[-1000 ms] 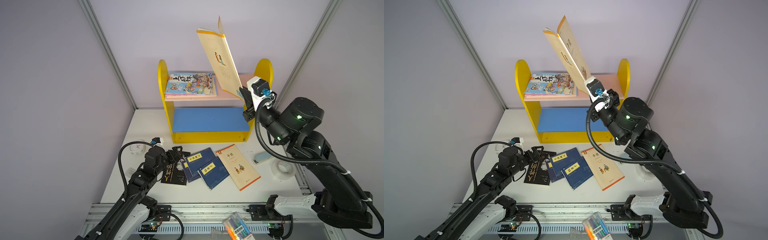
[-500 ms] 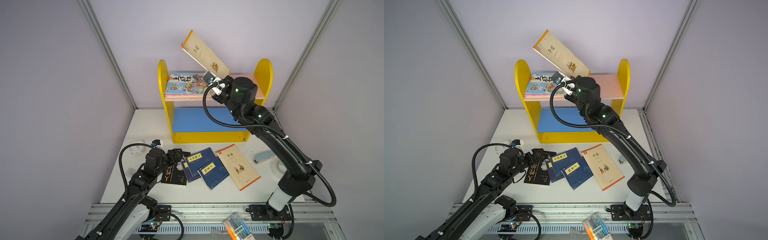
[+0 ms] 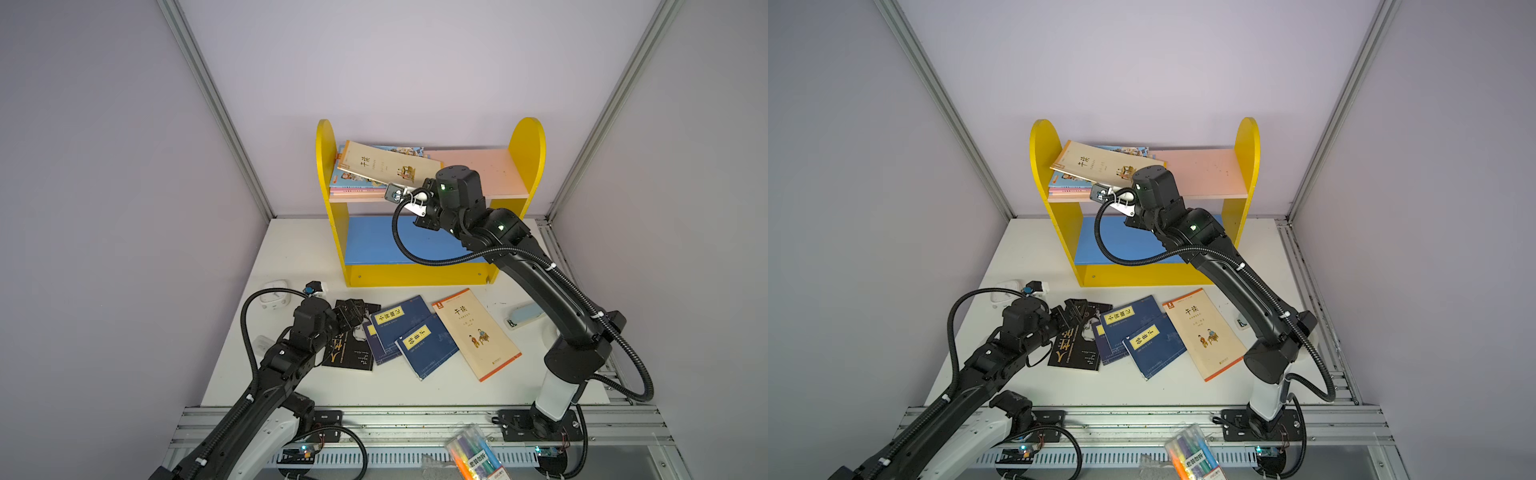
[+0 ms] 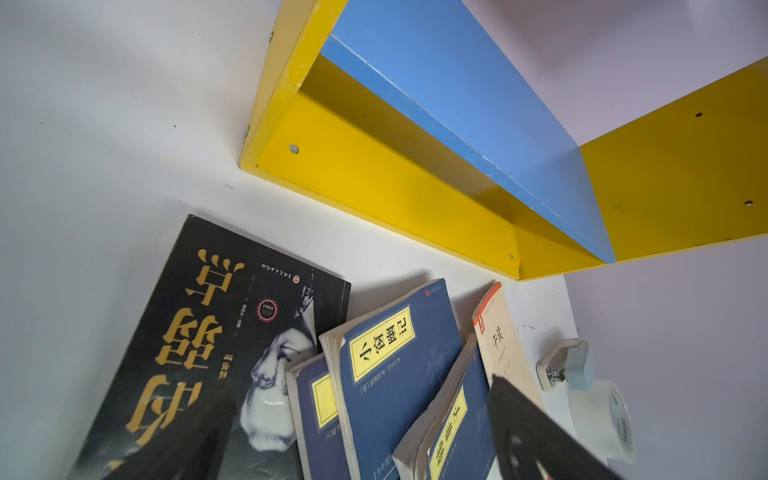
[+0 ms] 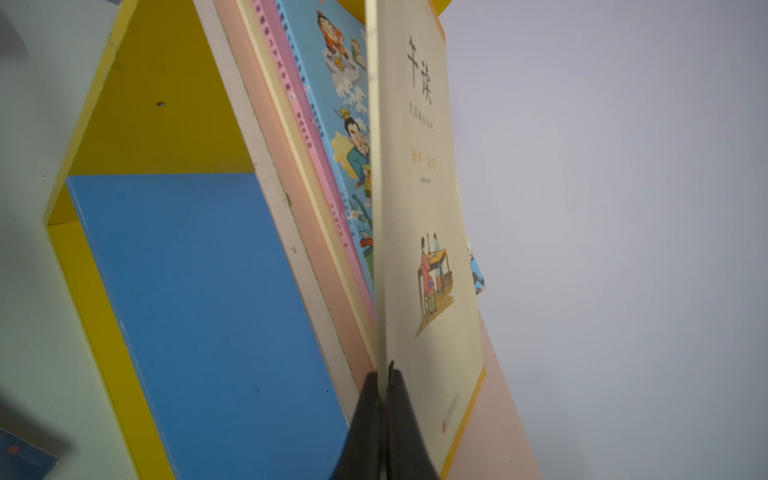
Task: Stacking books/files
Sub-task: Place the book on the bookshelf.
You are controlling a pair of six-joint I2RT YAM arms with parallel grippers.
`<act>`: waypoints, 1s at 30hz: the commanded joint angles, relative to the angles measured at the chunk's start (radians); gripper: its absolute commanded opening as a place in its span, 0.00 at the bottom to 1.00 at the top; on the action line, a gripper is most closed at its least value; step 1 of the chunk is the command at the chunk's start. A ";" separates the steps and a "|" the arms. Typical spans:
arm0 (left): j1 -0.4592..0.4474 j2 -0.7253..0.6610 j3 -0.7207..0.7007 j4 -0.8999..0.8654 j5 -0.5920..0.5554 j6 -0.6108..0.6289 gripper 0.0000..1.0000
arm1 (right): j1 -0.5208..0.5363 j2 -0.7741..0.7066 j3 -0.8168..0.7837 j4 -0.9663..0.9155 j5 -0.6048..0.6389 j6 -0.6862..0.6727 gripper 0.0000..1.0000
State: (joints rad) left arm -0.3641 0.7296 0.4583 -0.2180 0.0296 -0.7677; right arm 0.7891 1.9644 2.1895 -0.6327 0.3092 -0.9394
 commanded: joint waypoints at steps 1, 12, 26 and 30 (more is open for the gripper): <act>0.001 0.007 -0.003 0.031 0.001 -0.001 0.97 | 0.001 0.014 0.013 -0.031 -0.048 -0.006 0.06; 0.002 -0.007 -0.001 0.024 0.006 -0.005 0.97 | -0.007 0.029 0.055 -0.032 -0.007 0.038 0.82; 0.002 -0.018 0.007 0.013 0.007 -0.004 0.97 | -0.141 -0.056 0.109 -0.172 -0.295 0.470 0.98; 0.002 -0.006 0.009 0.027 0.015 -0.003 0.97 | -0.151 -0.040 0.114 -0.193 -0.298 0.512 0.98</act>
State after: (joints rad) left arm -0.3630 0.7189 0.4603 -0.2184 0.0330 -0.7750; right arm 0.6441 1.9121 2.3001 -0.8101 0.0319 -0.5079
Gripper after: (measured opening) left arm 0.972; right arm 0.980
